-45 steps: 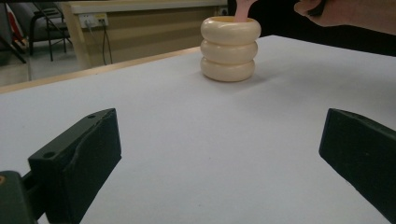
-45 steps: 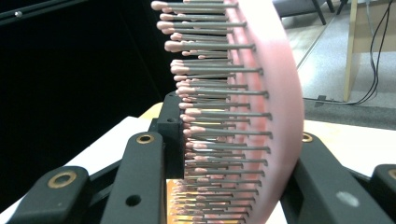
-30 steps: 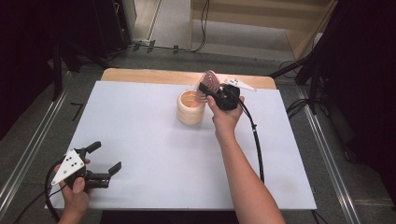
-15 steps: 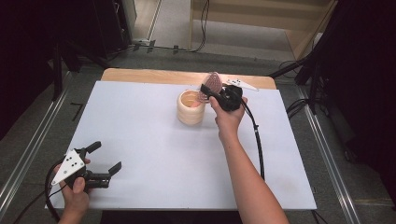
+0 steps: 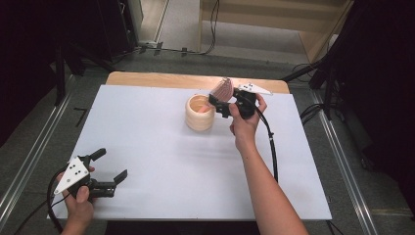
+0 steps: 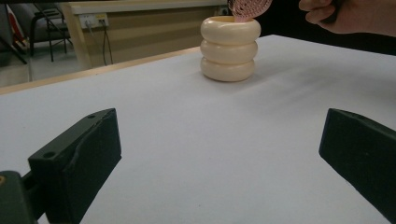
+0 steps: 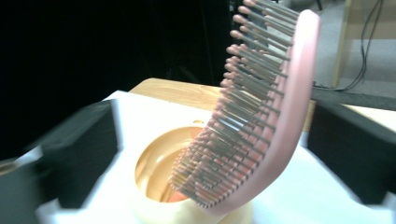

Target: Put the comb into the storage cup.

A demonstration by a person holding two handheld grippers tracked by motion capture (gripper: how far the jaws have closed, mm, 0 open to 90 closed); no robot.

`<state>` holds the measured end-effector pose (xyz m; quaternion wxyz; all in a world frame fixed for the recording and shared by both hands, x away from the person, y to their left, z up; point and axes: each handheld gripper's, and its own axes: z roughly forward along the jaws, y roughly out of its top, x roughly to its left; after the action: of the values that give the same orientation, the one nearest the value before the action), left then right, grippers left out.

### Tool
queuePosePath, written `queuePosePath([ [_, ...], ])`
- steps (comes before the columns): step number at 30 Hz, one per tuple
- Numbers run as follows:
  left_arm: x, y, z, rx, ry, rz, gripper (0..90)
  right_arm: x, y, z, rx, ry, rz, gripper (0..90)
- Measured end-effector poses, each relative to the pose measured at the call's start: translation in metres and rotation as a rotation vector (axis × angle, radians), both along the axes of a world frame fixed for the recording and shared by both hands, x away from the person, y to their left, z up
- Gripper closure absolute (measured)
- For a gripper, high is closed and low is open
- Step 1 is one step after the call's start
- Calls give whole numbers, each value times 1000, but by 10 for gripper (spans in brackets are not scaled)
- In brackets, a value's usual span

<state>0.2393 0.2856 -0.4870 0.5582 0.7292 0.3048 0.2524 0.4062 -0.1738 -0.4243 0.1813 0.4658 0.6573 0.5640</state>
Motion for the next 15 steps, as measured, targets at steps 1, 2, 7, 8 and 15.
queuePosePath([
  [1, 0, 0, 0, 0, -1, 0, 0, -2, -1, 0, 2, -11, 11, 0],
  [2, 0, 0, 0, 0, 0, 0, 0, -4, -2, 0, 3, -9, 12, 0],
  [7, 0, 0, 0, 0, -1, 0, 0, -12, -4, 0, -23, -29, -5, 0],
  [8, 0, 0, 0, 0, -1, 0, 0, -14, -6, -1, -21, -34, 1, 0],
  [15, 0, 0, 0, -1, -1, 0, 0, -25, -11, -1, -38, -51, 18, 0],
])
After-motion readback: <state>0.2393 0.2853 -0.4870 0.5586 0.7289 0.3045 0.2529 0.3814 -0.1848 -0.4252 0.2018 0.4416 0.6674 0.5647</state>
